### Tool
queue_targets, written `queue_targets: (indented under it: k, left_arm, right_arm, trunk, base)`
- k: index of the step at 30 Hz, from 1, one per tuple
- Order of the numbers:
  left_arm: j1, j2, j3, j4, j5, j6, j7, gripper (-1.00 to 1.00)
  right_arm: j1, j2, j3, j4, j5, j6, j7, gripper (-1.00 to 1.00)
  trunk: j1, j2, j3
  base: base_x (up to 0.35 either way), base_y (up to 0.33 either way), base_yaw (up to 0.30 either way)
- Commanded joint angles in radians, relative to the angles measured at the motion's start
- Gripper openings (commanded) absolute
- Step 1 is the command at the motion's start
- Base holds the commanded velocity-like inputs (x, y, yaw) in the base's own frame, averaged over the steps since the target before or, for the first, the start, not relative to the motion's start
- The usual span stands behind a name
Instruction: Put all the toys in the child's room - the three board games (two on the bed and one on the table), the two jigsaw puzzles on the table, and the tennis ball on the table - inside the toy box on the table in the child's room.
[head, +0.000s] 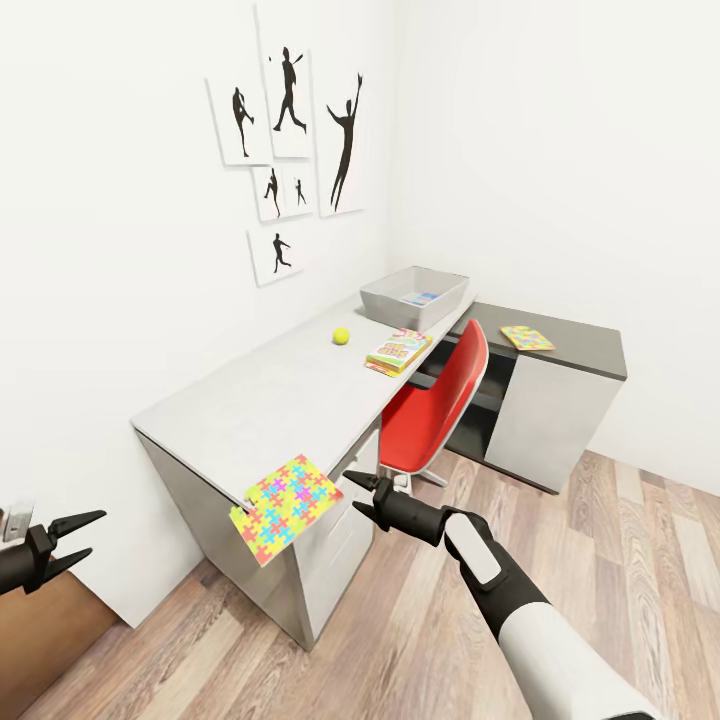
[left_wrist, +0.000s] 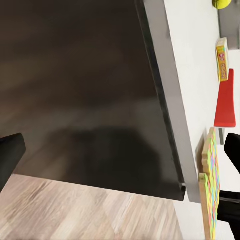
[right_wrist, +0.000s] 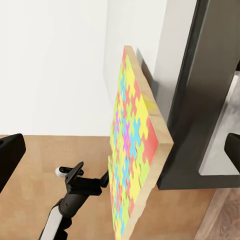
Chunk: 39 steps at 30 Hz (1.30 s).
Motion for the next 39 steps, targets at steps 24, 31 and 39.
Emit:
queue_targets:
  k: [24, 31, 39]
  left_arm:
    - [-0.001, 0.000, 0.013, 0.004, -0.004, 0.003, -0.006, 1.00]
    - [-0.001, 0.000, 0.039, 0.004, -0.004, 0.004, -0.006, 1.00]
    - [-0.001, 0.000, 0.043, 0.004, -0.004, 0.004, -0.006, 1.00]
  right_arm:
    - [-0.001, 0.000, 0.001, 0.003, 0.007, 0.001, -0.013, 1.00]
    - [-0.001, 0.000, 0.002, 0.003, 0.007, 0.002, -0.013, 1.00]
    - [-0.001, 0.001, 0.002, 0.003, 0.007, 0.002, -0.013, 1.00]
  trunk:
    - [0.000, 0.000, -0.001]
    - [0.000, 0.000, -0.001]
    - [0.004, -0.007, -0.004]
  base:
    - [0.000, 0.000, 0.000]
    - [0.000, 0.000, 0.000]
    - [0.000, 0.000, 0.000]
